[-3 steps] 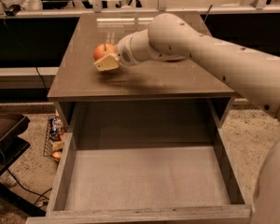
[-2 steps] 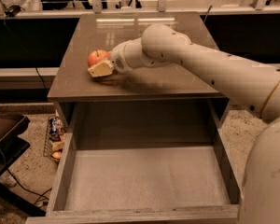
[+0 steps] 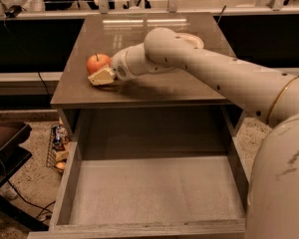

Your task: Pick apple from top drawer and place on counter

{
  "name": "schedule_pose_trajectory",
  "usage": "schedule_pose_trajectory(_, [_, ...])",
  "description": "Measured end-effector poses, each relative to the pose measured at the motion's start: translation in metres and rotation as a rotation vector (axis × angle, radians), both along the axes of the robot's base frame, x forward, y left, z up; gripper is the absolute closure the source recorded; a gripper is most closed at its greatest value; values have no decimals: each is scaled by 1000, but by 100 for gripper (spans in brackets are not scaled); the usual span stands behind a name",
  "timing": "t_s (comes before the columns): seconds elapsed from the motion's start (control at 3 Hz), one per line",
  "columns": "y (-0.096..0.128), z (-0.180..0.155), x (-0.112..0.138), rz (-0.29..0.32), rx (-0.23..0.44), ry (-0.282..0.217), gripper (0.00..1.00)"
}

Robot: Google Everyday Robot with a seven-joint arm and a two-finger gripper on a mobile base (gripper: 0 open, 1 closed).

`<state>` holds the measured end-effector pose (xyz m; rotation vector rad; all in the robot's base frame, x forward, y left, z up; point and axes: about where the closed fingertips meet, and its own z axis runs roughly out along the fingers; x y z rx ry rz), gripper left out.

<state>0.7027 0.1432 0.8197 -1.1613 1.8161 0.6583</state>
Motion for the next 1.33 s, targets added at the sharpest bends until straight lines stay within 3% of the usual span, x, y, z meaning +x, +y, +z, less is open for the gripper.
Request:
schedule_pose_trajectory(0.33, [2,-1,-1,3,0,1,43])
schedule_pose_trajectory(1.0, [2,-1,-1,4,0,2,0])
schedule_pose_trajectory(1.33, [2,-1,-1,4,0,2,0])
